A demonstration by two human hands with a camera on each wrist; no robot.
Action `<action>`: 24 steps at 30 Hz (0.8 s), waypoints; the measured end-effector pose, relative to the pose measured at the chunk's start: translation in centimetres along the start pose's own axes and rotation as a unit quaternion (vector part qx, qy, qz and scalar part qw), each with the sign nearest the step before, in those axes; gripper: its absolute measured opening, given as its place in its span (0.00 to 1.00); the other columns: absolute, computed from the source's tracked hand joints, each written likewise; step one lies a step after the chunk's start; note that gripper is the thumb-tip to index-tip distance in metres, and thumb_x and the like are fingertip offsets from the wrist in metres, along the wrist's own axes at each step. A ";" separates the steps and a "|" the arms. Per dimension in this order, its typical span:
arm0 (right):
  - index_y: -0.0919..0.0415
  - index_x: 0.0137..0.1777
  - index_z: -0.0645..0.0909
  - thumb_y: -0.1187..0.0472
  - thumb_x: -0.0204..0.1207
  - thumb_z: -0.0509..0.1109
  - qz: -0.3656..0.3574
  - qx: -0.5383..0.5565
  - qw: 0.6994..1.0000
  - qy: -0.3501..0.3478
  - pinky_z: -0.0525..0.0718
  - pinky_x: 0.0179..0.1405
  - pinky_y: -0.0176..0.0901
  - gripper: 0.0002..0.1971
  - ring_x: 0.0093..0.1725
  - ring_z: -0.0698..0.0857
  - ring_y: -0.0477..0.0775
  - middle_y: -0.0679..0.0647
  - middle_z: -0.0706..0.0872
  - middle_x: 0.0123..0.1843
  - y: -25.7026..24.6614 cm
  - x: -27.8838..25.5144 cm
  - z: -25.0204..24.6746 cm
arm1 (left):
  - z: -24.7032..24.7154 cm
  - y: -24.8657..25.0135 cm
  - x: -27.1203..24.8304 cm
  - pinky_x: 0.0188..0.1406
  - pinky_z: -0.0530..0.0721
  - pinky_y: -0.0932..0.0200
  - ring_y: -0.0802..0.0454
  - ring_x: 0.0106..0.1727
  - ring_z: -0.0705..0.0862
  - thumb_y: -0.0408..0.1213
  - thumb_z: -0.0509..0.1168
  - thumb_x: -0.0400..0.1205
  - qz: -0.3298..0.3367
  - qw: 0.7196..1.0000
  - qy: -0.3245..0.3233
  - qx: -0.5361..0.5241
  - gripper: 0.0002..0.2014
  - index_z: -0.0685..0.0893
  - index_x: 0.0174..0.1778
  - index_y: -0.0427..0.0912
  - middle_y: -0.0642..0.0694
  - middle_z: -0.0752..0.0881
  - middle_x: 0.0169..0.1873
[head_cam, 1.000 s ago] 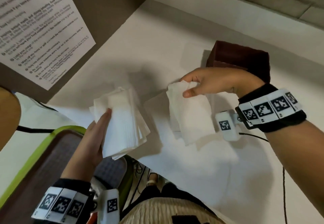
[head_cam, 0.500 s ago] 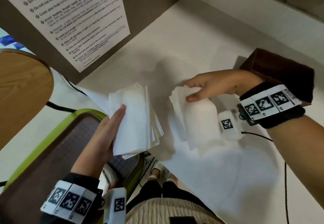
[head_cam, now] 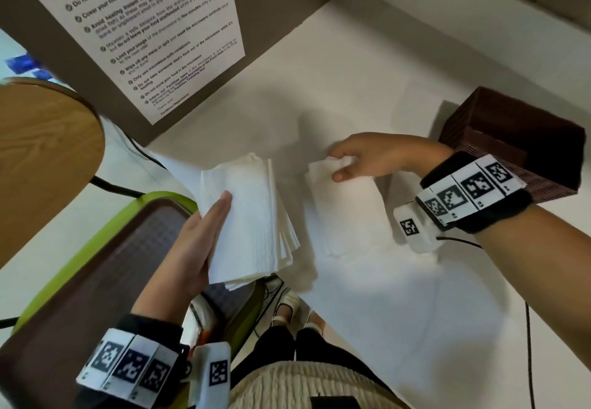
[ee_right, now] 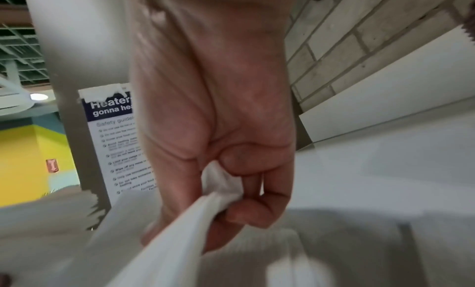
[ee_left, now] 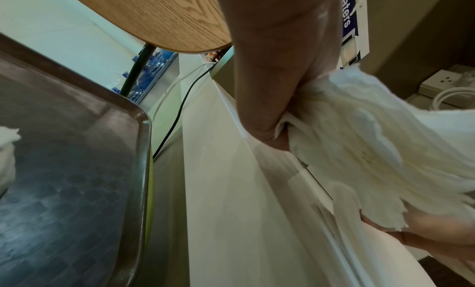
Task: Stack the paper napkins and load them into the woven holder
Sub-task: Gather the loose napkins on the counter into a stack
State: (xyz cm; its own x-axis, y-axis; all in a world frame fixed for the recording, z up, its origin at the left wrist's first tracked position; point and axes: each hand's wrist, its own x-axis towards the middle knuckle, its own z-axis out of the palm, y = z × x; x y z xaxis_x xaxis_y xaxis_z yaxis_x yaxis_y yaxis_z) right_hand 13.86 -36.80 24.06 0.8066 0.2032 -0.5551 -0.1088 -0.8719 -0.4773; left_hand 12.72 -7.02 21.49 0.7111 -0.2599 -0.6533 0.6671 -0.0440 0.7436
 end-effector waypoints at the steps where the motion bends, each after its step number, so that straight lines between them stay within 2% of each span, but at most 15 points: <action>1: 0.59 0.64 0.82 0.55 0.79 0.71 -0.001 -0.013 1.000 0.004 0.75 0.49 0.42 0.15 0.52 0.82 0.54 0.53 0.85 0.53 -0.1 0.1 -0.1 | 0.0 -0.1 -0.1 0.28 0.89 0.61 0.54 0.38 0.94 0.51 0.61 0.85 0.001 1.000 -0.001 0.000 0.16 0.83 0.58 0.44 0.50 0.95 0.38; 3: 0.59 0.62 0.81 0.55 0.77 0.73 -0.001 -0.039 0.999 0.017 0.73 0.47 0.42 0.15 0.52 0.81 0.55 0.51 0.83 0.50 -0.1 0.6 0.1 | 0.1 -0.1 -0.3 0.28 0.89 0.61 0.55 0.38 0.94 0.51 0.61 0.85 0.002 1.000 -0.004 -0.001 0.15 0.83 0.57 0.45 0.51 0.95 0.38; 6: 0.56 0.66 0.77 0.52 0.65 0.82 -0.001 -0.049 0.998 0.043 0.75 0.52 0.47 0.30 0.59 0.78 0.58 0.54 0.79 0.58 0.1 1.2 1.3 | 0.4 -0.1 -0.5 0.29 0.89 0.62 0.55 0.38 0.94 0.51 0.60 0.85 0.007 1.000 -0.010 0.006 0.14 0.83 0.57 0.45 0.52 0.95 0.38; 8: 0.57 0.65 0.77 0.46 0.59 0.85 0.017 -0.128 0.990 0.055 0.75 0.57 0.50 0.36 0.62 0.73 0.60 0.57 0.74 0.62 0.1 1.5 1.8 | 0.6 0.0 -0.5 0.30 0.89 0.61 0.55 0.39 0.94 0.51 0.61 0.85 0.009 1.000 -0.007 0.013 0.14 0.83 0.57 0.46 0.52 0.95 0.38; 10: 0.57 0.56 0.81 0.41 0.57 0.83 0.025 -0.204 0.977 0.058 0.73 0.56 0.50 0.31 0.61 0.71 0.60 0.56 0.73 0.60 -0.3 1.6 1.7 | 0.8 0.0 -0.5 0.32 0.89 0.60 0.55 0.40 0.94 0.52 0.61 0.85 0.010 1.000 0.000 0.020 0.15 0.84 0.57 0.46 0.51 0.95 0.39; 11: 0.56 0.49 0.81 0.42 0.58 0.83 0.014 -0.197 0.978 0.061 0.72 0.51 0.47 0.26 0.58 0.71 0.58 0.54 0.75 0.55 -0.7 1.2 1.6 | 0.8 0.0 -0.4 0.32 0.89 0.60 0.54 0.40 0.94 0.52 0.61 0.85 0.010 1.000 0.001 0.022 0.15 0.84 0.57 0.45 0.51 0.95 0.40; 12: 0.54 0.44 0.78 0.45 0.60 0.83 -0.001 -0.165 0.984 0.066 0.71 0.45 0.45 0.21 0.53 0.72 0.56 0.50 0.75 0.49 -1.1 0.5 1.4 | 0.9 0.1 -0.4 0.32 0.89 0.60 0.54 0.41 0.94 0.52 0.62 0.85 0.009 1.000 0.003 0.022 0.16 0.84 0.58 0.45 0.49 0.95 0.42; 14: 0.53 0.41 0.74 0.54 0.64 0.83 -0.027 -0.062 0.994 0.080 0.70 0.35 0.36 0.18 0.45 0.75 0.51 0.43 0.76 0.38 -1.6 -2.0 1.4 | 1.2 0.4 -0.3 0.34 0.89 0.58 0.50 0.44 0.94 0.53 0.62 0.84 0.004 1.000 0.003 0.021 0.19 0.85 0.61 0.43 0.44 0.94 0.49; 15: 0.51 0.43 0.75 0.56 0.64 0.83 -0.032 -0.015 0.996 0.086 0.70 0.34 0.30 0.17 0.43 0.77 0.48 0.39 0.78 0.37 -1.8 -3.9 1.4 | 1.3 0.5 -0.1 0.35 0.89 0.57 0.48 0.46 0.93 0.53 0.63 0.84 0.002 1.000 0.001 0.021 0.21 0.84 0.64 0.42 0.41 0.93 0.52; 17: 0.46 0.51 0.80 0.55 0.65 0.83 -0.025 0.043 0.995 0.084 0.74 0.41 0.23 0.18 0.45 0.81 0.37 0.34 0.82 0.42 -1.9 -8.8 1.6 | 1.8 0.7 0.2 0.34 0.89 0.57 0.48 0.48 0.93 0.54 0.62 0.84 0.003 1.000 -0.009 0.024 0.23 0.83 0.66 0.41 0.40 0.92 0.55; 18: 0.46 0.52 0.81 0.54 0.66 0.82 -0.016 0.067 0.995 0.076 0.76 0.45 0.22 0.17 0.46 0.83 0.34 0.34 0.85 0.44 -1.6 -11.4 1.9 | 2.2 0.9 0.5 0.35 0.89 0.57 0.48 0.48 0.93 0.54 0.62 0.84 0.004 0.999 -0.014 0.028 0.23 0.82 0.66 0.41 0.41 0.91 0.55; 19: 0.48 0.48 0.82 0.52 0.67 0.81 -0.006 0.088 0.994 0.063 0.79 0.47 0.26 0.13 0.45 0.85 0.36 0.38 0.87 0.43 -1.2 -13.7 2.1 | 2.5 1.0 0.8 0.36 0.88 0.56 0.47 0.48 0.92 0.54 0.61 0.84 0.005 0.999 -0.015 0.033 0.23 0.82 0.66 0.41 0.41 0.91 0.54; 21: 0.56 0.45 0.85 0.51 0.71 0.79 0.031 0.122 0.991 0.051 0.84 0.50 0.45 0.11 0.44 0.87 0.46 0.50 0.89 0.42 0.5 -17.8 2.4 | 3.4 1.1 1.5 0.35 0.89 0.56 0.46 0.49 0.93 0.55 0.61 0.84 0.004 0.999 -0.027 0.044 0.24 0.81 0.68 0.41 0.42 0.92 0.53; 22: 0.54 0.46 0.87 0.52 0.72 0.78 0.047 0.145 0.987 0.056 0.83 0.49 0.45 0.08 0.45 0.87 0.47 0.49 0.90 0.43 1.4 -19.3 2.5 | 3.8 1.1 1.9 0.33 0.90 0.57 0.48 0.47 0.93 0.55 0.61 0.83 0.004 0.998 -0.034 0.048 0.24 0.81 0.68 0.42 0.44 0.93 0.52; 24: 0.45 0.46 0.89 0.55 0.71 0.78 0.075 0.204 0.972 0.093 0.81 0.49 0.30 0.05 0.48 0.88 0.39 0.40 0.92 0.45 2.8 -21.3 2.4 | 4.8 1.0 2.6 0.32 0.90 0.58 0.50 0.45 0.94 0.56 0.63 0.82 0.004 0.997 -0.046 0.056 0.25 0.81 0.68 0.42 0.46 0.94 0.47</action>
State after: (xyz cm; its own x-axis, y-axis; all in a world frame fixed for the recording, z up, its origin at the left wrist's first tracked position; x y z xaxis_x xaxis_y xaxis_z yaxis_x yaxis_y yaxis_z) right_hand -5.01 -42.55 32.90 0.8511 -0.0296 -0.5242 -0.4237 -0.6283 -0.6525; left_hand 14.19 -12.32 21.25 0.6888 -0.3481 -0.6359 0.6294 -0.1482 0.7628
